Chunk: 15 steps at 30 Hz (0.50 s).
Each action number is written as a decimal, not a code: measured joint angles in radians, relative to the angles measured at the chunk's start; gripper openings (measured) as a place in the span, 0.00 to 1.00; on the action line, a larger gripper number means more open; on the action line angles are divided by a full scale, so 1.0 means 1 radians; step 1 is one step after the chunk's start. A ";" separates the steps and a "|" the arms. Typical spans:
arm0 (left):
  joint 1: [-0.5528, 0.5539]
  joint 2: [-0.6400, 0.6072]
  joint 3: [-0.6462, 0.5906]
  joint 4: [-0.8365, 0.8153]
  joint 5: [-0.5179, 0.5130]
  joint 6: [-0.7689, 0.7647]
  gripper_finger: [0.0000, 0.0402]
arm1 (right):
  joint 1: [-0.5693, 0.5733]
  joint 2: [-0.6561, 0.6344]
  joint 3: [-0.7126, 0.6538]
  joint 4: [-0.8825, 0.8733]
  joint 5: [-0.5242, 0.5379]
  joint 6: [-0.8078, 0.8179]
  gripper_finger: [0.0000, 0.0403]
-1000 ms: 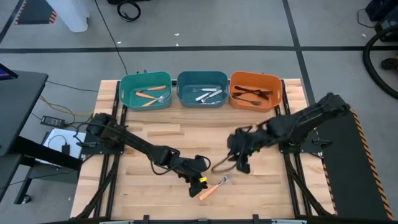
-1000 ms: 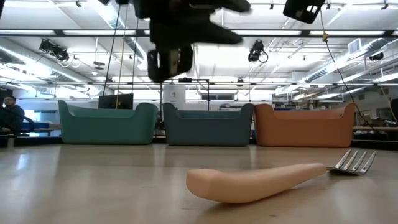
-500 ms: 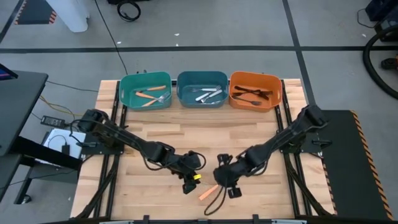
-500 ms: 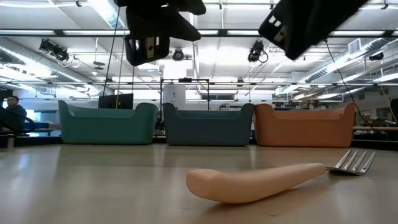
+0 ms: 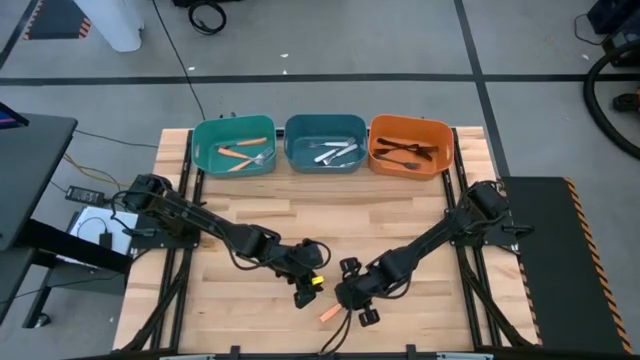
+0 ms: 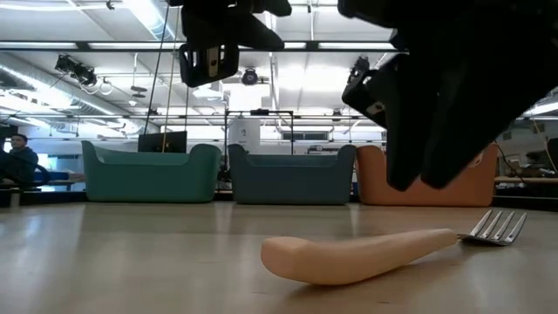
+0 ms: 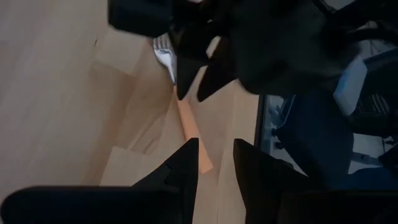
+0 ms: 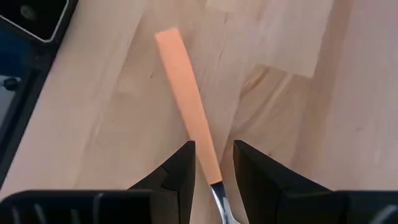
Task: Sort silverware by color (type)
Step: Put the orange fork into the green bin
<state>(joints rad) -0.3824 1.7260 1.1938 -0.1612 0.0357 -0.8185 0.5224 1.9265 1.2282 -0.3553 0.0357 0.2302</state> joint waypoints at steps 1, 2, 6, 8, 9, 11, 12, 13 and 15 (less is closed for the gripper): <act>0.000 0.000 0.000 0.001 0.000 0.000 0.27 | 0.001 0.004 0.000 0.002 -0.002 -0.002 0.29; 0.000 0.000 0.000 -0.001 0.000 0.003 0.27 | 0.003 0.005 0.000 0.001 -0.003 -0.013 0.29; 0.000 0.000 0.000 -0.023 0.000 0.003 0.27 | 0.014 0.004 0.000 0.004 0.000 -0.097 0.29; 0.000 0.000 0.000 -0.035 0.000 0.003 0.27 | 0.017 0.004 0.000 0.003 0.001 -0.111 0.29; 0.000 0.000 0.000 -0.039 0.000 0.003 0.27 | 0.017 0.004 0.000 0.004 0.002 -0.114 0.29; 0.000 0.000 0.000 -0.040 0.000 0.003 0.27 | 0.017 0.004 -0.011 0.009 0.030 -0.121 0.29; 0.000 0.000 0.000 -0.040 0.000 0.003 0.27 | 0.017 0.004 -0.017 0.005 0.049 -0.121 0.29; -0.002 0.000 0.000 -0.040 0.000 0.003 0.27 | 0.016 0.004 -0.023 0.004 0.060 -0.119 0.29; -0.002 0.000 0.000 -0.040 0.000 0.003 0.27 | 0.016 0.004 -0.038 0.024 0.049 -0.119 0.29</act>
<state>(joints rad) -0.3840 1.7260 1.1938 -0.2008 0.0357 -0.8158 0.5382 1.9301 1.1902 -0.3317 0.0851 0.1116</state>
